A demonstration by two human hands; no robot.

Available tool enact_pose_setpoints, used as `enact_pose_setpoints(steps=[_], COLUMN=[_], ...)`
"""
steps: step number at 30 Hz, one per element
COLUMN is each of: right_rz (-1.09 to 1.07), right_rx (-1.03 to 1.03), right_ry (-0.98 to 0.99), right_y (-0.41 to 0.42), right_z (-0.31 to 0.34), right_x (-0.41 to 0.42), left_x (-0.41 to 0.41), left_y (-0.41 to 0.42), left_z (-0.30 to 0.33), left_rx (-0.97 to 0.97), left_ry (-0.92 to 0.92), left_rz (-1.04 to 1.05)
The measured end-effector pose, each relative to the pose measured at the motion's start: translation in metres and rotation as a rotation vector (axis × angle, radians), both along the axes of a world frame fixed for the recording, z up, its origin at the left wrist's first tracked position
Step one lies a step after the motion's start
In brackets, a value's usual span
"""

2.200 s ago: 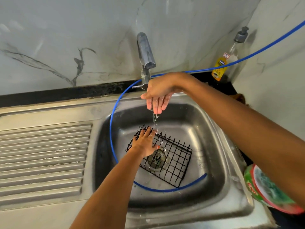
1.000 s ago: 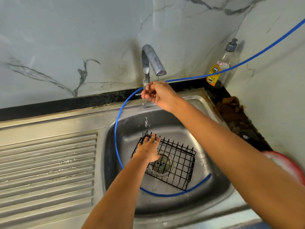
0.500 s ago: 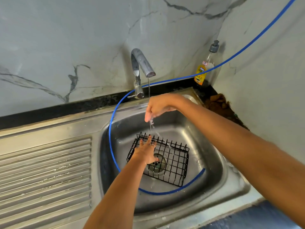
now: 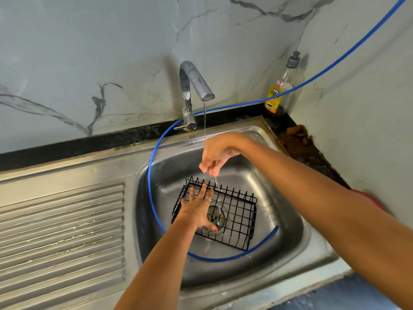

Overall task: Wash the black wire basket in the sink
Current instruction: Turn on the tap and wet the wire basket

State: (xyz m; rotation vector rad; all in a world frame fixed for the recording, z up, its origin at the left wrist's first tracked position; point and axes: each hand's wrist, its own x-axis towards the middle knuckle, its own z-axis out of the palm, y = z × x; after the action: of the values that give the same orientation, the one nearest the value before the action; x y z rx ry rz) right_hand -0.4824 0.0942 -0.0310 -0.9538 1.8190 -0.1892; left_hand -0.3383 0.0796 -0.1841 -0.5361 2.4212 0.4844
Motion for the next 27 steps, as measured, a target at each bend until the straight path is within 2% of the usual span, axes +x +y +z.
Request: enact_pose_setpoints(steps=[4,8,10,14,17,21,27], right_rz=[-0.24,-0.399,-0.382,-0.204,-0.09,0.015,-0.053], right_rx=[-0.195,-0.333,-0.324,-0.196,-0.112,-0.021,-0.132], right_ry=[0.053,-0.077,-0.148,-0.21,-0.13,-0.059,0.036], right_y=[-0.008,-0.009,-0.008,-0.006,-0.006,-0.006,-0.007], right_z=[-0.013,-0.017,-0.017,-0.01,-0.003,0.005,0.005], right_x=[-0.006,-0.009,-0.011,-0.013,-0.01,-0.009,-0.017], left_x=[0.002,0.008,0.01,0.003,-0.007,-0.025,-0.055], left_y=[-0.001,0.004,0.005,-0.001,-0.009,-0.023,-0.042], left_z=[-0.004,-0.012,-0.014,-0.008,0.003,0.023,0.033], left_rx=[-0.05,-0.237,-0.312,-0.351,-0.304,-0.142,0.052], left_ry=[-0.053,-0.095,-0.042,0.01,0.008,0.036,0.144], left_rz=[-0.075,-0.183,-0.208,-0.296,-0.308,-0.254,-0.077])
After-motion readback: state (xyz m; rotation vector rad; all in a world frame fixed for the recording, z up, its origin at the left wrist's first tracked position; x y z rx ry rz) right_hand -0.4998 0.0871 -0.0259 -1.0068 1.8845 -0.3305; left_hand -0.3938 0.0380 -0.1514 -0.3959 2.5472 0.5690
